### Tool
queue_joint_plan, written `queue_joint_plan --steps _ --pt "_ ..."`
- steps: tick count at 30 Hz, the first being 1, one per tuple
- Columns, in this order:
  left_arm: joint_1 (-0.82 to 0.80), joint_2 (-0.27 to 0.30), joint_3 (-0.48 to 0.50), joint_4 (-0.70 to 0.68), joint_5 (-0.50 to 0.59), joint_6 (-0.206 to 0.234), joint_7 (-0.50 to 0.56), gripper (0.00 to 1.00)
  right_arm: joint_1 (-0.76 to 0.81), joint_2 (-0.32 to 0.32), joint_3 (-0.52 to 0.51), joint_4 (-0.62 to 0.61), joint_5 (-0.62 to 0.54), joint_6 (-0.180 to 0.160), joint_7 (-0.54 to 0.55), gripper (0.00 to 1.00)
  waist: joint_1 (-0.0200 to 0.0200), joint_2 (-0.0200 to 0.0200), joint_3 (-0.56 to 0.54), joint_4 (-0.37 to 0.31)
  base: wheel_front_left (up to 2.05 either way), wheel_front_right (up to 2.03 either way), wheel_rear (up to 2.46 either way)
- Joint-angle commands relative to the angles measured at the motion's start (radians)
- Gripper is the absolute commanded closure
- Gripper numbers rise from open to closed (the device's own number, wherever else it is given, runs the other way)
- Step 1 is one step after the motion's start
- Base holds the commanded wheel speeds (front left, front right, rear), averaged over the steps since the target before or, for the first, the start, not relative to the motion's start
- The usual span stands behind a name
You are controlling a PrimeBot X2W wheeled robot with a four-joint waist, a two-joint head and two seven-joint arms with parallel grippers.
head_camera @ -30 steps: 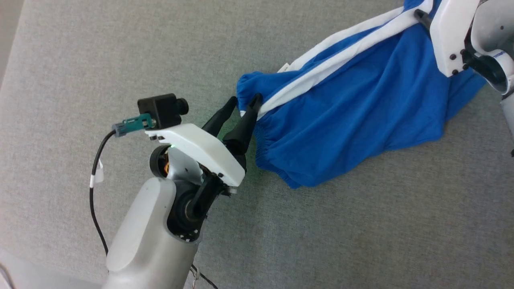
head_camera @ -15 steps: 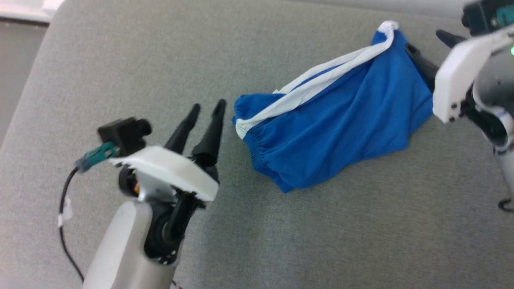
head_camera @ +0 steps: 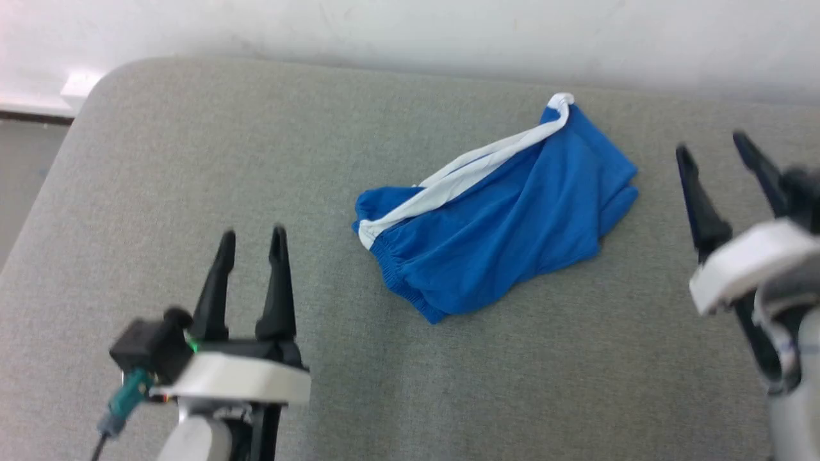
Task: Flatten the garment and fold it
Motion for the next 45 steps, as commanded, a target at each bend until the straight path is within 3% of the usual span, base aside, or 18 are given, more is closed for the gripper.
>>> queue_joint_plan --steps 1,7,13,17,22,28,35,45 --pt "0.034 -0.003 0.004 0.003 0.020 0.003 -0.010 0.00 0.050 0.030 -0.024 -0.024 -0.034 -0.001 -0.033 0.00 0.0003 -0.0001 -0.029 -0.018 0.00 0.00 0.00" --pt "0.146 -0.049 0.023 0.017 0.064 -0.010 -0.018 0.00 0.262 0.170 -0.129 -0.111 -0.159 -0.001 -0.176 0.00 0.0003 -0.0001 -0.056 -0.021 0.00 0.00 0.00" --pt "0.186 -0.090 0.049 0.018 0.078 -0.026 -0.018 0.00 0.362 0.189 -0.175 -0.134 -0.143 -0.001 -0.257 0.00 0.0003 -0.0001 -0.056 -0.024 0.00 0.00 0.00" --pt "0.154 -0.082 0.033 0.018 0.078 -0.046 0.004 0.00 0.360 0.190 -0.178 -0.141 -0.138 -0.001 -0.264 0.00 0.0003 -0.0001 -0.049 -0.026 0.00 0.00 0.00" --pt "0.048 -0.078 -0.011 0.007 0.025 -0.075 0.172 0.00 0.332 0.190 -0.183 -0.145 -0.146 -0.001 -0.263 0.00 0.0003 -0.0001 -0.025 -0.016 0.00 0.00 0.00" --pt "-0.069 -0.089 -0.071 0.032 -0.049 -0.048 0.461 0.00 0.313 0.190 -0.183 -0.139 -0.143 -0.001 -0.261 0.00 0.0003 -0.0001 0.012 -0.020 0.00 0.00 0.00" --pt "-0.119 -0.087 -0.111 0.062 -0.060 -0.016 0.606 0.00 0.297 0.190 -0.180 -0.122 -0.132 -0.001 -0.267 0.00 0.0003 -0.0001 0.048 -0.047 0.00 0.00 0.00" --pt "-0.138 -0.109 -0.096 0.154 -0.122 0.027 0.678 0.00 0.274 0.190 -0.176 -0.097 -0.123 -0.001 -0.280 0.00 0.0003 -0.0001 0.089 -0.076 0.00 0.00 0.00"
